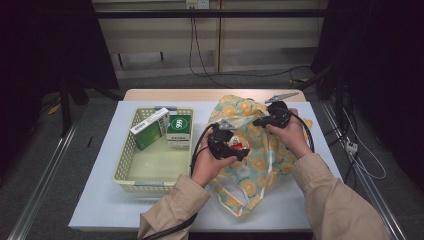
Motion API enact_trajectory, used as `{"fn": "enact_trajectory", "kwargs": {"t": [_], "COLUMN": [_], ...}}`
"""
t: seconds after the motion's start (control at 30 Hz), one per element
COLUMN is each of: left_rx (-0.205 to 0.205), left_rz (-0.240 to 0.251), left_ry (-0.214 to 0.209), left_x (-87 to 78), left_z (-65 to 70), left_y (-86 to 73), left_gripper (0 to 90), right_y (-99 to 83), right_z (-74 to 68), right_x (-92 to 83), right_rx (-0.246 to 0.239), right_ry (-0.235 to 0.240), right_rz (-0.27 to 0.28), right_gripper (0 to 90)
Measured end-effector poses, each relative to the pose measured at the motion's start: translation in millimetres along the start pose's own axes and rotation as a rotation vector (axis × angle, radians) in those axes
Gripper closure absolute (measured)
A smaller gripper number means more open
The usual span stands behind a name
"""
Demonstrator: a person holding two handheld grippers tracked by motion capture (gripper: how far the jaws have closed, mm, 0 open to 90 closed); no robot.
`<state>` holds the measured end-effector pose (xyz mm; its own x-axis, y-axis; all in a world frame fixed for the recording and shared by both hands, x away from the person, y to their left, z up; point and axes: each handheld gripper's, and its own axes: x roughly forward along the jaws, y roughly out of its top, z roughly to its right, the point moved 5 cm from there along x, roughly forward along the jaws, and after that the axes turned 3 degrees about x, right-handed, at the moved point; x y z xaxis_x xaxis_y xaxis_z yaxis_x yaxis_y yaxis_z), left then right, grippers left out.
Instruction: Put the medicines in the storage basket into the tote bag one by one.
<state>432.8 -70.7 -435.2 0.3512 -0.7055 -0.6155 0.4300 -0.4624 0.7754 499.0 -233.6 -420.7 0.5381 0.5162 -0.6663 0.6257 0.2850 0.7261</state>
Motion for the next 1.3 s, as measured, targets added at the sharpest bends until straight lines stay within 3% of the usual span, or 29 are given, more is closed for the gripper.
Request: {"fn": "enact_trajectory", "kwargs": {"t": [0.5, 0.87, 1.03, 1.17, 1.3], "left_rx": [0.001, -0.042, -0.036, -0.015, 0.005], "left_rz": [-0.020, -0.021, -0.030, 0.000, 0.009], "left_ry": [0.064, 0.144, 0.164, 0.201, 0.204], "left_x": [40.1, 62.9, 68.7, 74.8, 85.0], "left_z": [-7.0, -31.7, -41.5, -48.6, -54.0], "left_y": [-1.0, 3.5, 6.6, 11.2, 14.9], "left_gripper": [20.4, 20.3, 20.3, 20.2, 19.6], "right_y": [-3.7, -1.8, -3.4, -4.2, -4.1], "right_z": [9.5, 8.3, 8.8, 8.4, 7.8], "right_x": [3.3, -1.4, 0.7, 4.2, 5.6], "right_rx": [0.039, 0.034, 0.036, 0.040, 0.041], "right_ry": [0.008, 0.023, 0.026, 0.031, 0.032], "right_rz": [-0.002, 0.005, -0.004, -0.006, -0.009], "right_gripper": [88.8, 88.8, 88.8, 88.8, 88.8]}}
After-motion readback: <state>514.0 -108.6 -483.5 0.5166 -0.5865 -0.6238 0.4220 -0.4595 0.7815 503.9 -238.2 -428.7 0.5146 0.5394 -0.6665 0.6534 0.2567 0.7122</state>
